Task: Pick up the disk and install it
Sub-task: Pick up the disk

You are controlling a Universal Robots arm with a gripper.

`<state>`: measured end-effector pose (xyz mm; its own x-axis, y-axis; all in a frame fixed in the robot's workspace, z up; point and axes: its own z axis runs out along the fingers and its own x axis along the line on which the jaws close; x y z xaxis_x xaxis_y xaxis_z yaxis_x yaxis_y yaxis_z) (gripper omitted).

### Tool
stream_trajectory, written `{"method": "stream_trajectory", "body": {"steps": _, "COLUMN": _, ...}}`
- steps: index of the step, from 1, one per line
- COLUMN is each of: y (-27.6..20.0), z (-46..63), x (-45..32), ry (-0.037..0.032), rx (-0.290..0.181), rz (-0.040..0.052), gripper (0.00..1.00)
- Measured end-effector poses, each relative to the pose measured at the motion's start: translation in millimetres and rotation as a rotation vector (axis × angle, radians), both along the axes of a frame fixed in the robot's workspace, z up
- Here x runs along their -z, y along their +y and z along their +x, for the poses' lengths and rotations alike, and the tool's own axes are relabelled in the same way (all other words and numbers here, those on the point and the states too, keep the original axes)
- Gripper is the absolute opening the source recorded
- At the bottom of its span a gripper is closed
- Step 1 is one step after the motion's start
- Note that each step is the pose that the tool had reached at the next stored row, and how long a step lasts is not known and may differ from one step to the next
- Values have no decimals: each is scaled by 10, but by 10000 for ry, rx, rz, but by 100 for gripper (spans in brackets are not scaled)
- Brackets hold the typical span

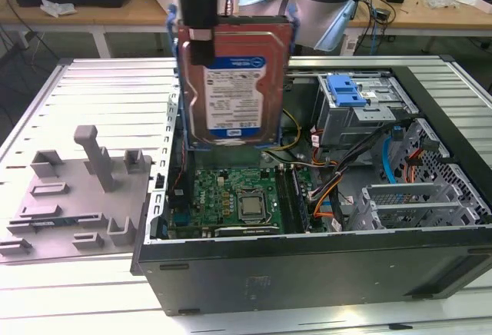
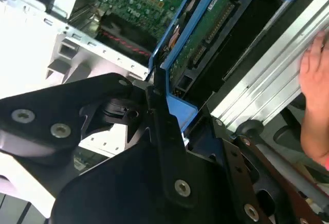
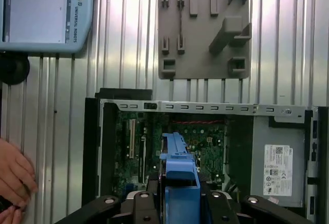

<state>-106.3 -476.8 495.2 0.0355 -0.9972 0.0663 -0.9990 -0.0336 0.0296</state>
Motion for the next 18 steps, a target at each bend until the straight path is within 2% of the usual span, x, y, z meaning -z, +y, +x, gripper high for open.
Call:
{"method": "stream_trajectory", "body": {"steps": 4, "y": -93, "z": 209, "x": -5, "ry": 22, "rx": -2, "rz": 0, "gripper": 36}}
{"method": "stream_trajectory", "body": {"steps": 5, "y": -131, "z": 298, "x": -7, "ry": 33, "rx": -1, "rz": 0, "gripper": 36}}
{"method": "stream_trajectory", "body": {"steps": 8, "y": -206, "z": 479, "x": -10, "ry": 54, "rx": -2, "rz": 0, "gripper": 36}}
{"method": "stream_trajectory", "body": {"steps": 14, "y": -316, "z": 792, "x": -12, "ry": 89, "rx": -1, "rz": 0, "gripper": 36}}
{"method": "stream_trajectory", "body": {"steps": 16, "y": -339, "z": 867, "x": -12, "ry": 94, "rx": -1, "rz": 0, "gripper": 36}}
{"method": "stream_trajectory", "body": {"steps": 18, "y": -348, "z": 898, "x": -12, "ry": 95, "rx": -1, "rz": 0, "gripper": 36}}
